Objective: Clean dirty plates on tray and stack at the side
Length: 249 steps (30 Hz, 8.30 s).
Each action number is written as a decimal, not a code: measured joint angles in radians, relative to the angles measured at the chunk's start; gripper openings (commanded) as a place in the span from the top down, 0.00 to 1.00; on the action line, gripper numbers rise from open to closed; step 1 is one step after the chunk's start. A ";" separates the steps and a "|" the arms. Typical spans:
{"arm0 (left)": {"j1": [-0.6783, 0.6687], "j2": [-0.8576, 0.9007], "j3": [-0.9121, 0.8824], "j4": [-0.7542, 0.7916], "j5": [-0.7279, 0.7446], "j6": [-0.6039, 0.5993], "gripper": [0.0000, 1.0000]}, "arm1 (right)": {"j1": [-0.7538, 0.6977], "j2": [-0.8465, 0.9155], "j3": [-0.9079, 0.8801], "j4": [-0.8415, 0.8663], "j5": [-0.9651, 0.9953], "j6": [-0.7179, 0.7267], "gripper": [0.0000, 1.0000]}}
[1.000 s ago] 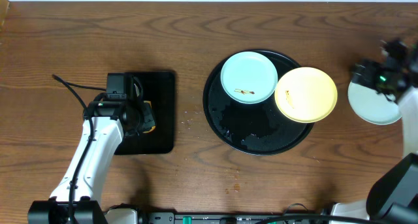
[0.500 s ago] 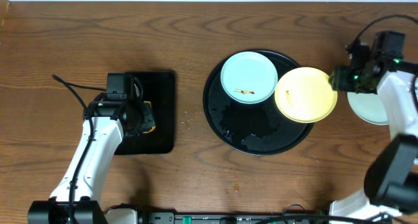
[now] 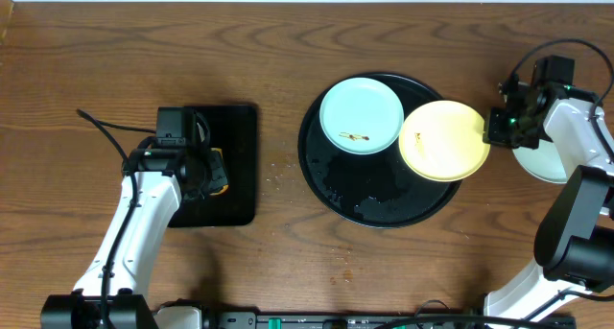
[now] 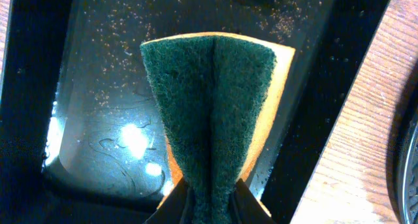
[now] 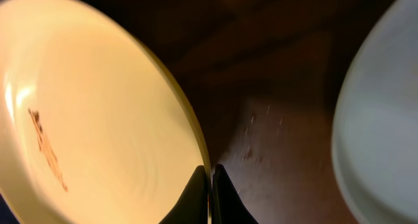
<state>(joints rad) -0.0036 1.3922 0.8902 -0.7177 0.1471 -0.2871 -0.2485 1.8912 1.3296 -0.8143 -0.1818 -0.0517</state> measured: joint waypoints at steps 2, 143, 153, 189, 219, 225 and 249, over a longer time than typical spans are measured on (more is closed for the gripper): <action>0.000 0.000 0.000 0.000 0.000 0.000 0.85 | 0.000 0.000 0.000 -0.035 0.000 0.023 0.99; -0.120 0.000 0.005 0.192 -0.068 0.209 0.92 | 0.308 -0.209 -0.452 0.300 -0.042 0.153 0.66; -0.256 0.000 0.038 0.205 0.039 0.206 0.93 | 0.308 -0.209 -0.452 0.304 -0.055 0.145 0.82; -0.676 0.392 0.393 0.087 0.064 0.153 0.93 | 0.308 -0.209 -0.462 0.301 -0.121 0.146 0.99; -0.708 0.486 0.358 0.214 0.064 0.526 0.93 | 0.308 -0.209 -0.462 0.301 -0.122 0.146 0.99; -0.708 0.486 0.357 0.263 0.064 0.652 0.93 | 0.308 -0.209 -0.462 0.302 -0.122 0.146 0.99; -0.710 0.562 0.357 0.366 0.026 0.980 0.93 | 0.308 -0.209 -0.462 0.303 -0.117 0.146 0.99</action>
<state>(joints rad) -0.7136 1.9541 1.2476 -0.3519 0.1734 0.6926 0.0597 1.6825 0.8677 -0.5117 -0.2993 0.0944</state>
